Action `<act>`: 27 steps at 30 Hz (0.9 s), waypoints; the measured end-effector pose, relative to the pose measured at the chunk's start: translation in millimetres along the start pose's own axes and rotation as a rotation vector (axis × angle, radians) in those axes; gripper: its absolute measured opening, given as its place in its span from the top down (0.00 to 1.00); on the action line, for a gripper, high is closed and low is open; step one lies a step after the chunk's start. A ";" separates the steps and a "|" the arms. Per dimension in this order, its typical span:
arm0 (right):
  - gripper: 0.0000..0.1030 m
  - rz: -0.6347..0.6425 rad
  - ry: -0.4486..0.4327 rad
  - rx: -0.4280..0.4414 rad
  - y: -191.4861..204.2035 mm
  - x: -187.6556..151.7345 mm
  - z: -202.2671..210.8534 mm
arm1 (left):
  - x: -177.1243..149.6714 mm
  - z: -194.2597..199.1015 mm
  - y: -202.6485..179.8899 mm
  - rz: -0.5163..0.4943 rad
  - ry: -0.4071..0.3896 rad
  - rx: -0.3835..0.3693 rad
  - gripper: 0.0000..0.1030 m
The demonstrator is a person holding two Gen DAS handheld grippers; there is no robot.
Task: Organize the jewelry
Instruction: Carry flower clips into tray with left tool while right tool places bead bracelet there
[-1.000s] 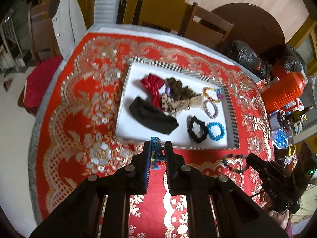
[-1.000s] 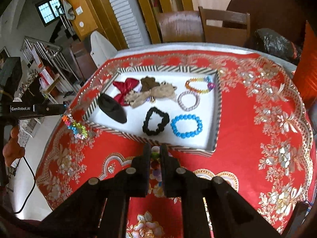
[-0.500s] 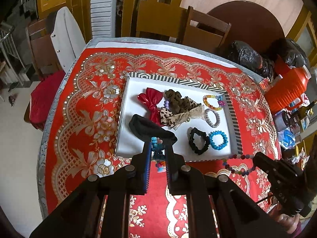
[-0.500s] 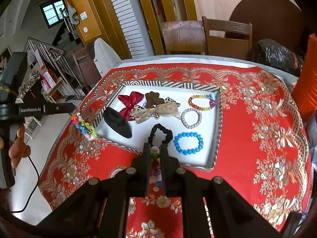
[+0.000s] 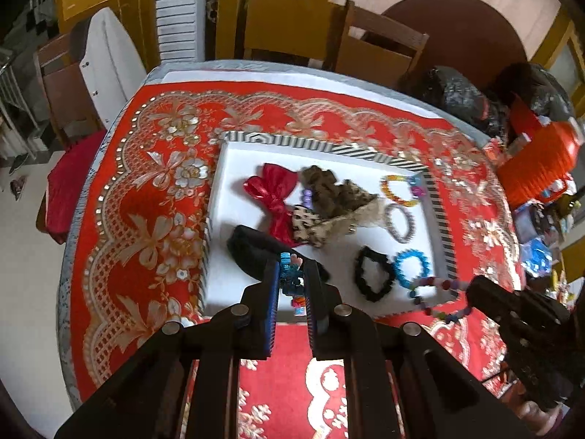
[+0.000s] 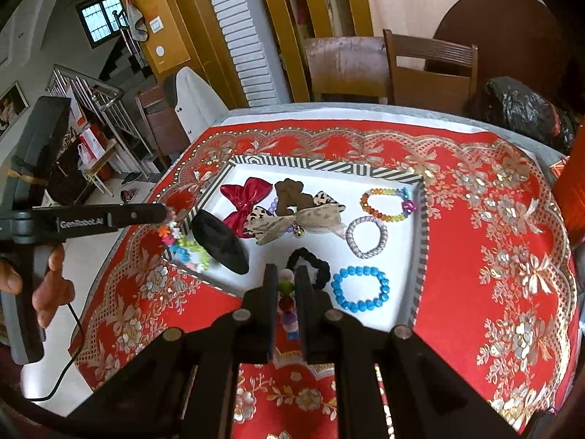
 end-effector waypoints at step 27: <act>0.91 -0.011 0.230 0.049 3.1 9.8 -157.3 | -13.9 -50.8 41.1 0.037 0.072 0.135 0.98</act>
Point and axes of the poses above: each gripper's, at about its wrist camera, not at the fingertips, and z roughly against the way its jaws point, y to its left, x to its top, the point moved 7 cm from there along -z, roughly the way its jaws point, and after that the axes turned 1 degree about -x, right-handed, at the moved point
